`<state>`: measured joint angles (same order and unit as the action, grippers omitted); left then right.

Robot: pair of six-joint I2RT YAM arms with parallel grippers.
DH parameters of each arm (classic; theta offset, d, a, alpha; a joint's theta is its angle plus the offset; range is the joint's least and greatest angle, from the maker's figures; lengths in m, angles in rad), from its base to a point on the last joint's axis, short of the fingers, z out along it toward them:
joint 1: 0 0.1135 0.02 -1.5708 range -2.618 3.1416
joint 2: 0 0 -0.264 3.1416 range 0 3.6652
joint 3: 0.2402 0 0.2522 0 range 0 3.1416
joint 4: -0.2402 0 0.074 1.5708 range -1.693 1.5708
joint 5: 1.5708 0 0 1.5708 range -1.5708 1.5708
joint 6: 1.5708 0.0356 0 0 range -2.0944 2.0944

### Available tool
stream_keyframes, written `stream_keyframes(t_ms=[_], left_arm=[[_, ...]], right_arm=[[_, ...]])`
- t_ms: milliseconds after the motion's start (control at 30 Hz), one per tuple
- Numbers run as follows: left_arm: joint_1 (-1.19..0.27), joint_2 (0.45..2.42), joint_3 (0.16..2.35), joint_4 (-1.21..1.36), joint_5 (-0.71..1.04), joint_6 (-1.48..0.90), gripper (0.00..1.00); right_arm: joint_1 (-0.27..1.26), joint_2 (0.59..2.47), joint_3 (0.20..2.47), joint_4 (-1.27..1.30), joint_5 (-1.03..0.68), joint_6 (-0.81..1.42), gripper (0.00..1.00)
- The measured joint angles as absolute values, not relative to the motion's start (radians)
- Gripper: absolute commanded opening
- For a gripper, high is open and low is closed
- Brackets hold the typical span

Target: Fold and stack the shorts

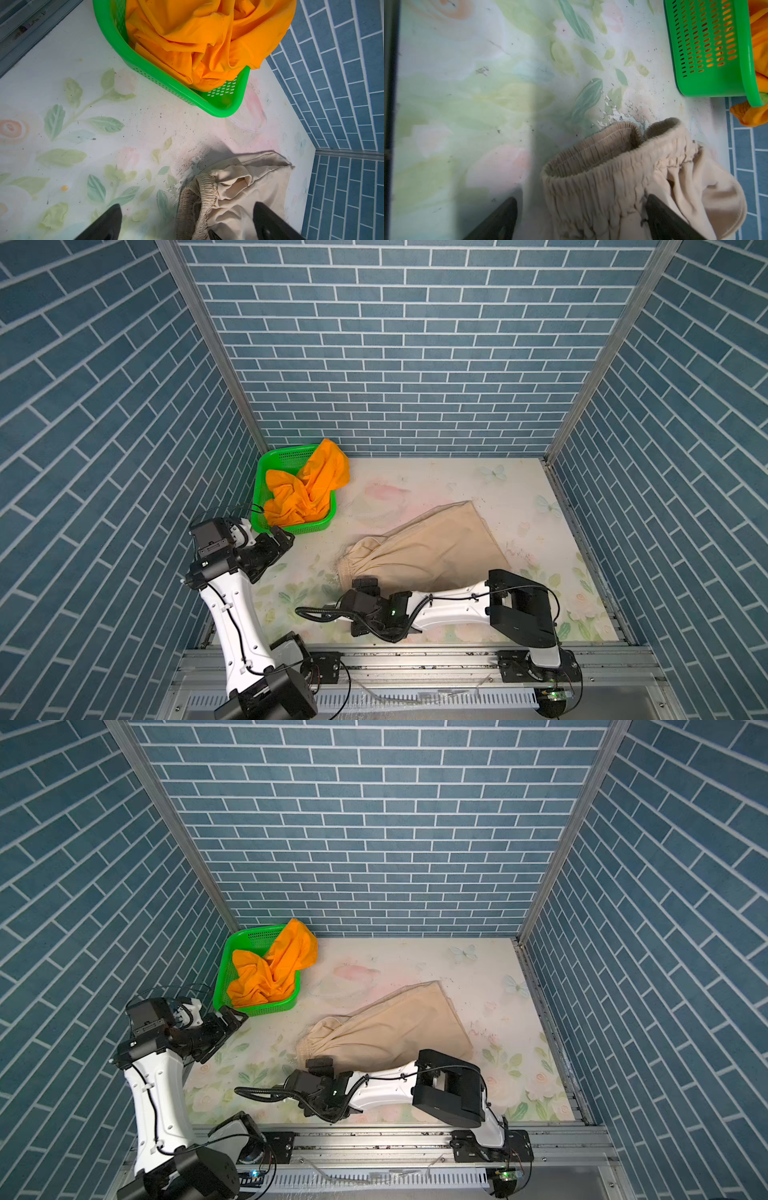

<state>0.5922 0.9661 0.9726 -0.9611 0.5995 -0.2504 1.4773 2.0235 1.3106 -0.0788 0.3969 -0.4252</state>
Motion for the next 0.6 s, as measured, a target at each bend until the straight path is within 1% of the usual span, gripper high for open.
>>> stream_keyframes(t_ms=[133,200,233,267,300,367,400,433,467,600], left_arm=[[0.593,0.971,0.973,-0.962,0.615,-0.246,1.0],[0.593,0.975,0.973,-0.962,0.617,-0.246,1.0],[0.593,0.976,0.971,-0.961,0.619,-0.246,1.0],[0.593,0.976,0.97,-0.96,0.62,-0.246,1.0],[0.593,0.976,0.967,-0.96,0.622,-0.246,1.0],[0.593,0.976,0.956,-0.955,0.632,-0.247,1.0],[0.593,0.977,0.95,-0.953,0.635,-0.247,1.0],[0.593,0.98,0.947,-0.955,0.642,-0.247,1.0],[0.593,0.984,0.947,-0.955,0.649,-0.247,1.0],[0.593,0.976,0.934,-0.944,0.683,-0.265,1.0]], right_arm=[[1.478,2.058,1.331,-0.067,0.427,-0.456,0.83],[1.478,2.07,1.334,-0.065,0.436,-0.466,0.75],[1.478,2.075,1.338,-0.065,0.44,-0.473,0.68],[1.478,2.08,1.341,-0.065,0.444,-0.474,0.6],[1.476,2.085,1.344,-0.066,0.445,-0.473,0.5],[1.471,2.095,1.346,-0.068,0.44,-0.469,0.26],[1.468,2.098,1.346,-0.071,0.437,-0.466,0.15],[1.464,2.098,1.346,-0.073,0.429,-0.453,0.02],[1.459,2.098,1.346,-0.072,0.421,-0.437,0.0],[1.424,2.058,1.299,-0.017,0.37,-0.375,0.0]])
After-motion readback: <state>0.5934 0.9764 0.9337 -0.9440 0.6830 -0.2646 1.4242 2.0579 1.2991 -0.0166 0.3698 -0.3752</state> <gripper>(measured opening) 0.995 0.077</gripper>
